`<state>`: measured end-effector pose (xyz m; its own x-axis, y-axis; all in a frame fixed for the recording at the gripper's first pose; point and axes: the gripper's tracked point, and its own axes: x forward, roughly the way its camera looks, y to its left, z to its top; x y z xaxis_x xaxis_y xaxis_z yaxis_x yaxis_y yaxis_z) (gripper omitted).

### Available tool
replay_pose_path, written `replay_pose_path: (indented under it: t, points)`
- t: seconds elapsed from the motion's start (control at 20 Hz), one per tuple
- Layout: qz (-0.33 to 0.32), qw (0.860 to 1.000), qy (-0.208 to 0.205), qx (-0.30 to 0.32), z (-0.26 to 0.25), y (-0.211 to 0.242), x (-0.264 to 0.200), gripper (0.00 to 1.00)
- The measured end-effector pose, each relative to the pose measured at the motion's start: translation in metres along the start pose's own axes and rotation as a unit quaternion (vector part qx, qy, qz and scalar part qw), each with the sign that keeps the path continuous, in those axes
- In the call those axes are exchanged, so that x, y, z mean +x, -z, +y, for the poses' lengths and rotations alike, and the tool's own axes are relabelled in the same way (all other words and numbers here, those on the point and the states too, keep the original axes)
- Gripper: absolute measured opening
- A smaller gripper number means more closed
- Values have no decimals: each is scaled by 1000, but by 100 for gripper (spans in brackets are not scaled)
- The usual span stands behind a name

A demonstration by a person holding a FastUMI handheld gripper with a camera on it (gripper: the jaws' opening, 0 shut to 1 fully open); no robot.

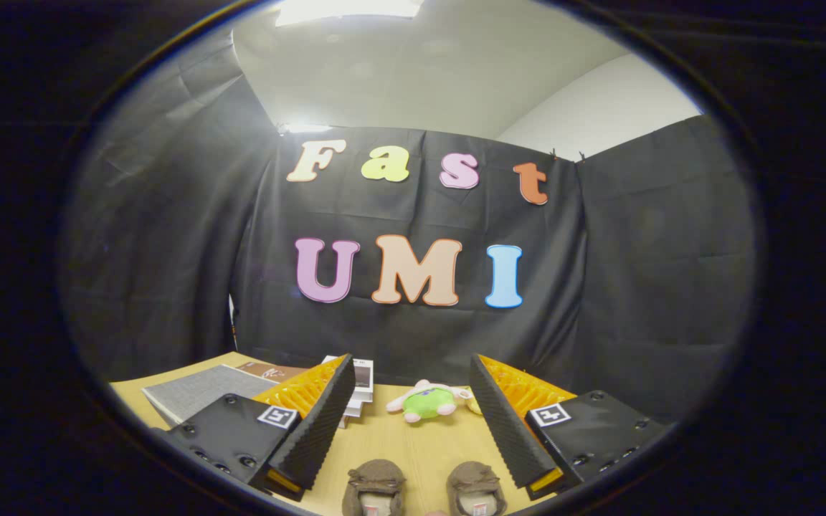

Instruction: Open the storage box then place both shoes into the box .Put the left shoe in first, then the right shoe, with the right side of both shoes facing outward in a uniform manner.

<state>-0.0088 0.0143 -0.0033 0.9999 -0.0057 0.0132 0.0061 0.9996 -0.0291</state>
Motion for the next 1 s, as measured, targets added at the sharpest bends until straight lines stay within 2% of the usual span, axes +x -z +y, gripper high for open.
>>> replay_pose_path:
  t: [0.35,0.7,0.85,1.0]
  points:
    - [15,1000,-4,10,-5,6,-2,100]
    - [57,996,-32,61,17,38,6,100]
    - [101,987,-54,112,43,67,3,100]
    - [152,970,-65,179,65,97,0,100]
